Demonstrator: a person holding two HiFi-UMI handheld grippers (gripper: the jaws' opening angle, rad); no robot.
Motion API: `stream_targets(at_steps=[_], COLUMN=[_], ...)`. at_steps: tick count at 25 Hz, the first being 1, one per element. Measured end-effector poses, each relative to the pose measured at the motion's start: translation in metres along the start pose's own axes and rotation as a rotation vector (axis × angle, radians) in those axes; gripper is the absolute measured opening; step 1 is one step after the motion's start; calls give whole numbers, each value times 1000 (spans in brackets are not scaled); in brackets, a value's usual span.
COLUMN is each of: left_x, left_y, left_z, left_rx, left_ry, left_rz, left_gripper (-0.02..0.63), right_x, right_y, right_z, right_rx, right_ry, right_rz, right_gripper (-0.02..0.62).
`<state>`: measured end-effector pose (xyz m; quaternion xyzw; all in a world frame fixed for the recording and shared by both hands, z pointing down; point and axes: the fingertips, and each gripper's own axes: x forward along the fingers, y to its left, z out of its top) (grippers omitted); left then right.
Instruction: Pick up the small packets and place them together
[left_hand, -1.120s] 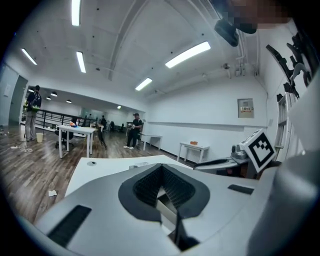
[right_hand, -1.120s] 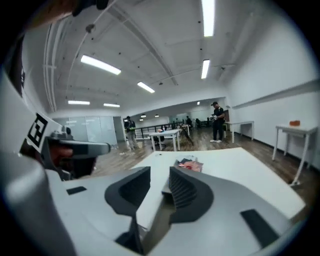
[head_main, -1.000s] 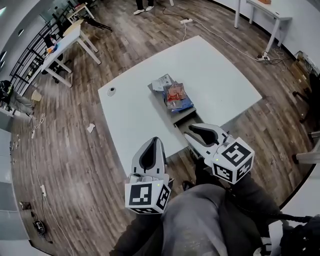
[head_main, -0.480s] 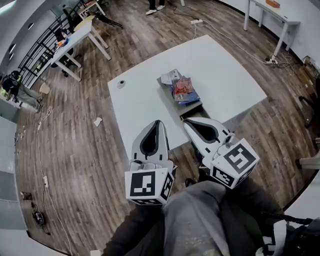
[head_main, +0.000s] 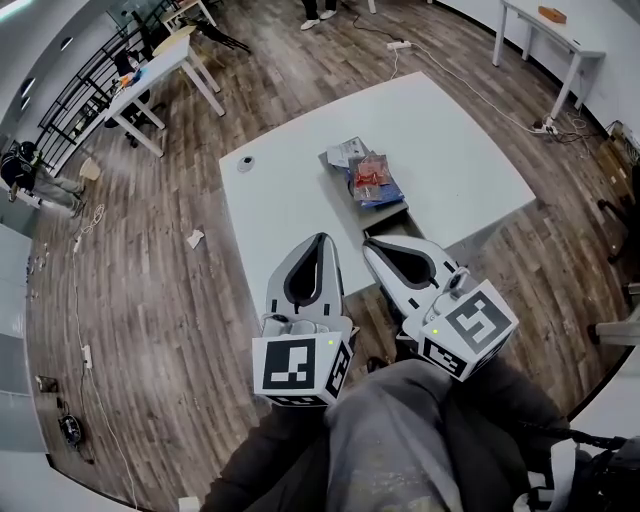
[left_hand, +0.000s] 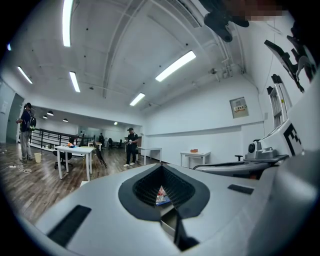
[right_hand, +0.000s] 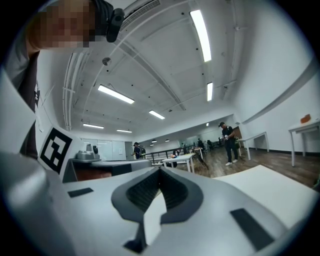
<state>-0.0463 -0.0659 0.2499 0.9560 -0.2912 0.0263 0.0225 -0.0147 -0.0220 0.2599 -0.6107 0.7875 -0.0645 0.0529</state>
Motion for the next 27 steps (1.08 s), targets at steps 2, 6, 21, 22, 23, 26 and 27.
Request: stream_targets(at_steps=[2,6,21,22,23,26,27], left_x=[0,-3,-9,-9,-10,-11,-11], left_y=[-1,-3,5,5,5,5,5], left_z=[1,-5,-12,-11,-10,-8,-8], left_rx=[-1,-12,-33,-33,-33,-35,-36], left_ry=[-2,1,7,7,7,9,9], left_rz=[0,3,-1,-2,-2,-1,0], left_gripper=[-5,-6,-5,-6,-6,-5,-6], right_x=[-1,-3,0,0,0,0,0], right_y=[-1,-5,0,0,1,1,2], right_z=[1,1,-1,0,0,1,2], right_rx=[-17,-17,-21,-22,-22,-23,-24], right_ry=[0,0,0,-1,-2,-3,-4], right_rz=[-5,-22,-35,-35,-35,-34,-34], right_gripper=[6,5,5,5,5,5,5])
